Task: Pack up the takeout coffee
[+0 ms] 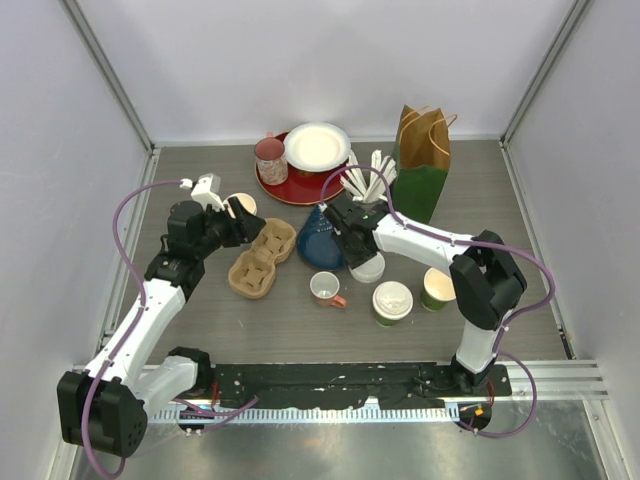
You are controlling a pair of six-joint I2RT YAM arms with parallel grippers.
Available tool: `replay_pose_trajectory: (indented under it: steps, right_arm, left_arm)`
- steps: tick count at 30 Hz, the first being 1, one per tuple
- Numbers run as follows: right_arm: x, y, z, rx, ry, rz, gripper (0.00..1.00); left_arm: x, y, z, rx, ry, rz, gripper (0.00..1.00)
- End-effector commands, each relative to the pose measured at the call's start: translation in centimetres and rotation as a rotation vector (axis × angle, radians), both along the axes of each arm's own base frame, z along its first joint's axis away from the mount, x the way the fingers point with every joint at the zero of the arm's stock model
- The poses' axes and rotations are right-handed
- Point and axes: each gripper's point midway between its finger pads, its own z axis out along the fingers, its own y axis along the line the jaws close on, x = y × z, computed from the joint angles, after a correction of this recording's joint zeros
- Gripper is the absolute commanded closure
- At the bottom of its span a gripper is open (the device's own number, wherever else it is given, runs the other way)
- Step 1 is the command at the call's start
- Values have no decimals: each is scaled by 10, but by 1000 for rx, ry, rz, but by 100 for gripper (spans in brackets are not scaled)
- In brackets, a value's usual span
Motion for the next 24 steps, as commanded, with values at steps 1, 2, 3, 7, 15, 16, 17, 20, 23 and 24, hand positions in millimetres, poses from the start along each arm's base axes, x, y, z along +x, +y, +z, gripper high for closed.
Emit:
replay_pose_trajectory:
  steps: [1,2,3,7,15,16,17,20,23,24]
  right_arm:
    - [4,2,-6,-5,-10,32,70]
    - [4,2,-8,-6,-5,35,70]
    - [5,1,-9,-14,-5,39,70]
    - [6,2,-10,-18,-3,42,71]
    - [6,11,18,52,-38,43,68]
    - [5,12,19,58,-41,49,68]
    - [4,13,21,62,-48,53,67]
    - [1,11,17,55,-47,57,66]
    - [-1,10,11,43,-36,58,65]
    - [-2,12,12,41,-42,63,64]
  left_arm:
    - [-1,-2,12,-3,-47,-19,43]
    - [-2,-3,11,-3,-46,-24,43]
    - [-1,-3,11,-2,-44,-22,43]
    - [-1,-2,11,1,-47,-20,43]
    - [-1,-4,10,2,-47,-27,43]
    - [0,-3,10,2,-49,-25,43]
    - [0,-3,10,2,-49,-25,43]
    - [0,-4,10,2,-51,-29,43]
    - [0,-4,9,1,-47,-28,43]
    - [-1,-4,10,0,-48,-31,43]
